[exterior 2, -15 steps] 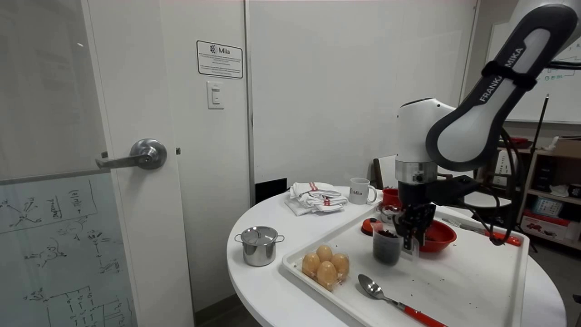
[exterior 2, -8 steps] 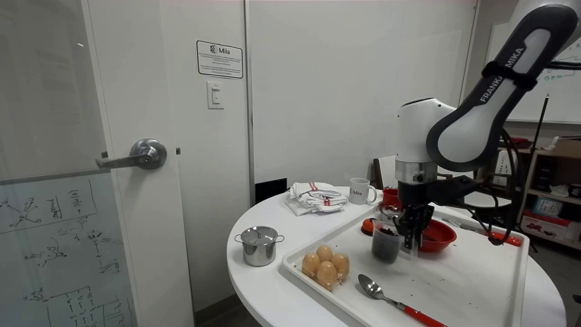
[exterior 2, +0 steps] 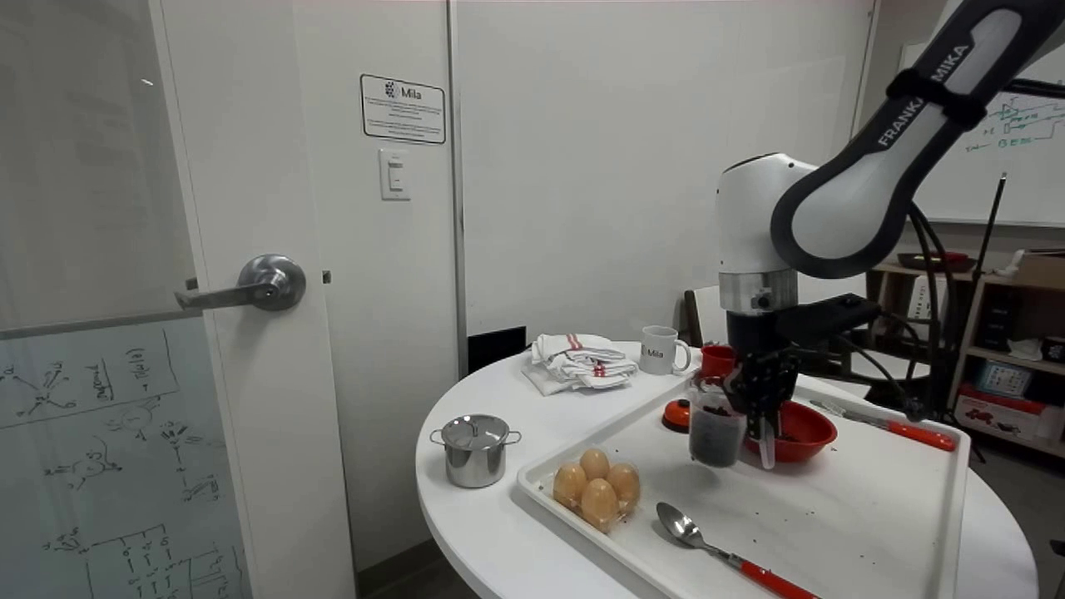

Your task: Pour the contents in the jug into the red bowl

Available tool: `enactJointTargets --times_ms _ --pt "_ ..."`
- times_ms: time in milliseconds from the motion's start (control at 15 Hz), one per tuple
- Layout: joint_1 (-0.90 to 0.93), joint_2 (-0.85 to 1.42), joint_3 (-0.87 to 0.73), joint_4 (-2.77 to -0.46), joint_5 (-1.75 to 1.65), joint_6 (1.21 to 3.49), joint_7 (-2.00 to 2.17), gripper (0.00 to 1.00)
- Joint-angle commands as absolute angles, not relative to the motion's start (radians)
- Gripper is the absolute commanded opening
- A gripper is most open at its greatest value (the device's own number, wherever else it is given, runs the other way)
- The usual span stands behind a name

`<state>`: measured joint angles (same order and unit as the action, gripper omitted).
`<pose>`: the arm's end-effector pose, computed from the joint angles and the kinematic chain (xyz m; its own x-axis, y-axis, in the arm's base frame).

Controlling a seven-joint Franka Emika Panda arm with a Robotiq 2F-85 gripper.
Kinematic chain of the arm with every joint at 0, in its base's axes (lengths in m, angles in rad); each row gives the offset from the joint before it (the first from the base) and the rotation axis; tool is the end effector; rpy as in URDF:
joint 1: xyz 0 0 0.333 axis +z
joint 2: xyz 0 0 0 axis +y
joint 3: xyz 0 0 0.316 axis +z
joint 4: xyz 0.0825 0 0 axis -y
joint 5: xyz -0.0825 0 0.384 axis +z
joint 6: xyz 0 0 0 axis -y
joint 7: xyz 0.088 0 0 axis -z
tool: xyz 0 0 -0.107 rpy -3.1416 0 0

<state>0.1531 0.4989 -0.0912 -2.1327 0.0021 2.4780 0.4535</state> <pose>0.5531 0.0328 0.1581 0.9179 -0.3792 -0.1171 -0.3684 -0.9238 0.1044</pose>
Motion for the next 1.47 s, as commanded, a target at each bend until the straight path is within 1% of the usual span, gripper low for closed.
enactJointTargets --times_ms 0,133,333,600,667,733,800,933,1000,1200,1400 --pt "0.221 0.462 -0.142 -2.051 -0.059 2.303 0.630 0.11" --pt "0.245 0.459 -0.156 -1.995 -0.095 2.221 0.779 0.11" --pt "0.225 0.461 -0.145 -1.933 -0.090 2.128 0.927 0.11" --pt "0.179 0.446 -0.147 -1.924 -0.069 2.057 1.078 0.11" --pt "0.156 0.437 -0.137 -1.933 -0.041 2.039 1.080 0.11" --pt "0.118 0.399 -0.104 -1.988 -0.025 2.109 0.947 0.11" --pt "0.145 0.453 -0.119 -1.936 -0.067 2.084 1.026 0.27" --pt "0.120 0.439 -0.109 -1.950 -0.049 2.091 0.981 0.27" --pt "0.116 0.434 -0.107 -1.953 -0.047 2.091 0.975 0.10" --pt "0.073 0.451 -0.086 -1.931 0.073 2.034 0.967 0.10" --pt "0.011 0.445 -0.067 -1.954 0.231 2.023 0.918 0.10"
